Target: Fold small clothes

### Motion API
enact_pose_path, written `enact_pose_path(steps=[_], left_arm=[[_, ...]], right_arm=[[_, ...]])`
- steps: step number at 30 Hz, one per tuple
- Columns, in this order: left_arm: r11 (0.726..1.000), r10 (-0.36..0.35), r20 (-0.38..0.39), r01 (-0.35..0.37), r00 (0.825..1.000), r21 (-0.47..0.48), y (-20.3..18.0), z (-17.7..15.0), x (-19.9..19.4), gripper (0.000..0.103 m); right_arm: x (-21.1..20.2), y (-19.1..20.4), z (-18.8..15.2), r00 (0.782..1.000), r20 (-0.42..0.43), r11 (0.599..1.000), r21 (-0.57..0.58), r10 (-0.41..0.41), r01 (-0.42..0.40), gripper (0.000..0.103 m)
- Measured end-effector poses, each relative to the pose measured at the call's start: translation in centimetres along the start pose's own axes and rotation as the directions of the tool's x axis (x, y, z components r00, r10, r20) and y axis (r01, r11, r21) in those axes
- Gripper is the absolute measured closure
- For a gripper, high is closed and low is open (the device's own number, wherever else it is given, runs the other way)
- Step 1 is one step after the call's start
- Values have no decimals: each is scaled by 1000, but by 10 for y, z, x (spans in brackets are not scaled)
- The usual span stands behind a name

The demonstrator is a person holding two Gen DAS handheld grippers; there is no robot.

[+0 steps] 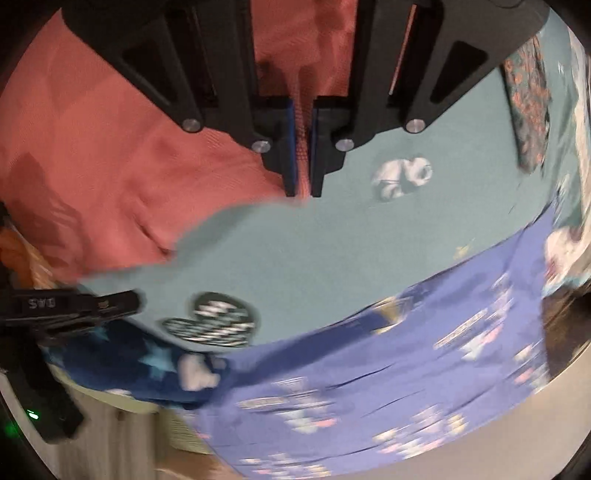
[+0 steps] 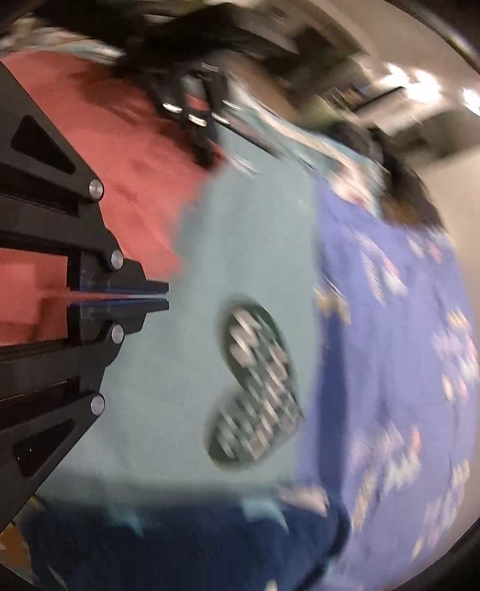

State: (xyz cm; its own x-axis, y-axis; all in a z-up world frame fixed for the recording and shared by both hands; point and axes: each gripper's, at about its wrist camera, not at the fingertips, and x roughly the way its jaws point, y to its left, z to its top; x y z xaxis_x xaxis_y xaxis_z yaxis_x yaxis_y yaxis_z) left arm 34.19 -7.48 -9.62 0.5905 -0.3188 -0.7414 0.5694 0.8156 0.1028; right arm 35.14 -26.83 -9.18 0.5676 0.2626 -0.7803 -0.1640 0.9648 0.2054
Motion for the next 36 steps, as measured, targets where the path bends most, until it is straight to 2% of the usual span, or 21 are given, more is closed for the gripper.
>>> enact_pose_path(steps=[1, 2, 3, 4, 5, 6, 8, 11, 15, 19, 21, 25, 29, 36], left_arm=[[1000, -24, -36, 23, 999, -10, 4, -1, 7, 95], [1000, -29, -54, 28, 998, -9, 5, -2, 10, 89], [1000, -10, -44, 10, 999, -4, 6, -3, 4, 84], [1000, 21, -36, -21, 999, 0, 7, -3, -5, 74], [999, 44, -28, -44, 999, 0, 8, -4, -15, 63], [997, 72, -14, -72, 997, 1, 9, -6, -31, 59], [997, 83, 45, -83, 996, -1, 12, -16, -72, 55], [996, 85, 88, -82, 992, -41, 17, -44, -124, 39], [985, 71, 84, -57, 994, -165, 25, -96, -173, 39], [950, 58, 54, -38, 997, -311, 27, -152, -201, 38], [937, 38, 35, -23, 999, -349, 23, -172, -209, 38], [919, 16, 14, -10, 1000, -393, 11, -212, -229, 38], [905, -21, 8, 22, 1000, -426, -5, -251, -251, 35], [898, -61, 3, 56, 998, -436, -35, -298, -270, 35]], right_arm=[[6, -4, 0, 1000, -27, 1000, 25, 7, -6, 103], [10, -6, -3, 999, -52, 999, 41, 6, -4, 102], [8, -6, -8, 998, -64, 999, 39, -13, 16, 101], [2, -5, -13, 998, -61, 999, 36, -34, 37, 101], [-11, -6, -20, 998, -50, 998, 37, -45, 47, 100], [-31, -8, -29, 999, -27, 998, 39, -42, 43, 100], [-71, -9, -48, 999, 24, 998, 43, -41, 40, 99], [-132, -11, -93, 999, 45, 997, 78, -17, 14, 96], [-177, -12, -160, 1000, 19, 986, 166, 8, -11, 95], [-202, 0, -211, 1000, -4, 975, 223, 23, -21, 94], [-210, 6, -231, 999, 0, 966, 252, 50, -49, 91], [-219, 23, -261, 999, -6, 964, 262, 53, -50, 87], [-234, 38, -292, 998, 7, 964, 256, 65, -64, 77], [-253, 46, -355, 996, 10, 951, 298, 85, -85, 72]])
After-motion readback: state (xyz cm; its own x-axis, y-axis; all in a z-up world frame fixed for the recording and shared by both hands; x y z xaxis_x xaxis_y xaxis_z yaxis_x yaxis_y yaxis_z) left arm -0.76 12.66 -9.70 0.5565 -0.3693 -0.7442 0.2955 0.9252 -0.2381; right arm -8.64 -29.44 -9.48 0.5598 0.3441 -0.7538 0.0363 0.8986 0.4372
